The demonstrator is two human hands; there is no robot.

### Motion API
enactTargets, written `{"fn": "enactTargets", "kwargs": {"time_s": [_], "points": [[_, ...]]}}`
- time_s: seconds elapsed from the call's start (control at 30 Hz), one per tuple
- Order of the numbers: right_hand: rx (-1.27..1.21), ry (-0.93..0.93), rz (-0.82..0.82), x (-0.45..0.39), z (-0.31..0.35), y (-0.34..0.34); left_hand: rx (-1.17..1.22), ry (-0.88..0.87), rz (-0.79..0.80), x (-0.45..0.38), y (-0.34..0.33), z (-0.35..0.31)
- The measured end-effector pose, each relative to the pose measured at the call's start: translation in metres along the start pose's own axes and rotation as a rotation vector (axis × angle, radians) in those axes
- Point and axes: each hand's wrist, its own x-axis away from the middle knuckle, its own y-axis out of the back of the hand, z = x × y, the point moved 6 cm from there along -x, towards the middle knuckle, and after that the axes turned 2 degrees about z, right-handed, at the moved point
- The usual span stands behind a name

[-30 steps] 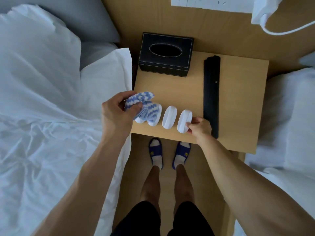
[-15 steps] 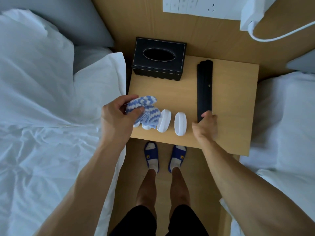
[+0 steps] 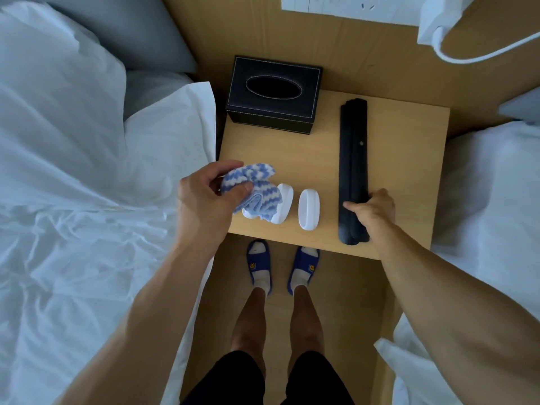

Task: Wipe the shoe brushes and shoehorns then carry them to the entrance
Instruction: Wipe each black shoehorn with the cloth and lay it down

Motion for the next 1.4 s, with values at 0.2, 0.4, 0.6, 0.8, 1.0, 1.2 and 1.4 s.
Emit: {"fn": "enactTargets", "kwargs": {"time_s": [0.2,0.4,0.6,0.8,1.0,1.2,1.4], "points": [[-0.135,0.037,0.004,0.013,-0.007,0.035,0.027,-0.047,-0.002,0.002,0.002,-0.030],[-0.202,0.132,0.193,0.058,-0.015,0.081,0.022,-0.154,0.033,0.001,0.008,-0.084],[-0.392,0.312,0.456,0.116,-0.007,0.109,0.051,-0.226,0.045,0.001,0.019,-0.128],[-0.723,0.414,0.779,0.175,0.035,0.126,0.072,-0.281,0.056,0.012,0.031,-0.161],[-0.947,0.637,0.969,0.229,0.093,0.158,0.116,-0.387,0.094,0.032,0.049,-0.203],[-1.105,0.866,0.892,0.281,0.150,0.203,0.164,-0.472,0.076,0.049,0.071,-0.245],[-1.157,1.020,0.608,0.318,0.188,0.250,0.242,-0.555,0.069,0.061,0.087,-0.279]]}}
